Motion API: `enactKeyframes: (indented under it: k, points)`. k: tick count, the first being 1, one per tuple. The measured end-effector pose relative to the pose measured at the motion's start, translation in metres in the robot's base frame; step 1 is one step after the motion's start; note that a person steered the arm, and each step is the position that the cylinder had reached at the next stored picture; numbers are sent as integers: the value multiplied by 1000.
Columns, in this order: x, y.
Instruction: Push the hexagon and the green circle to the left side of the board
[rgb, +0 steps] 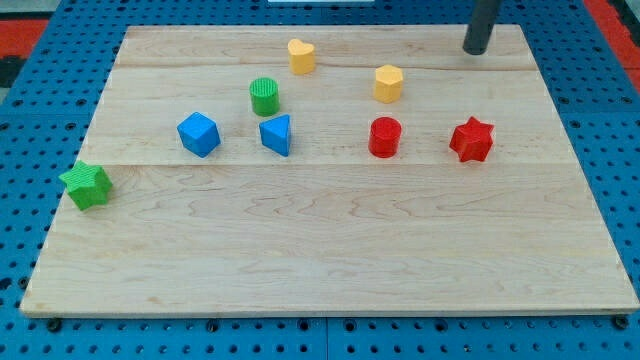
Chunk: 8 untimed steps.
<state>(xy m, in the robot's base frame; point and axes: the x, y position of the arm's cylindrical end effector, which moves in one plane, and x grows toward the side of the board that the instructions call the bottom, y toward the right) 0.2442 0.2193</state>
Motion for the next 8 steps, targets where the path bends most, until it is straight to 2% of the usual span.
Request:
enactKeyframes:
  k: [2, 3, 5, 7, 8]
  points:
    - [0, 21]
    - [17, 24]
    - [41, -30]
    - [48, -59]
    - [57, -98]
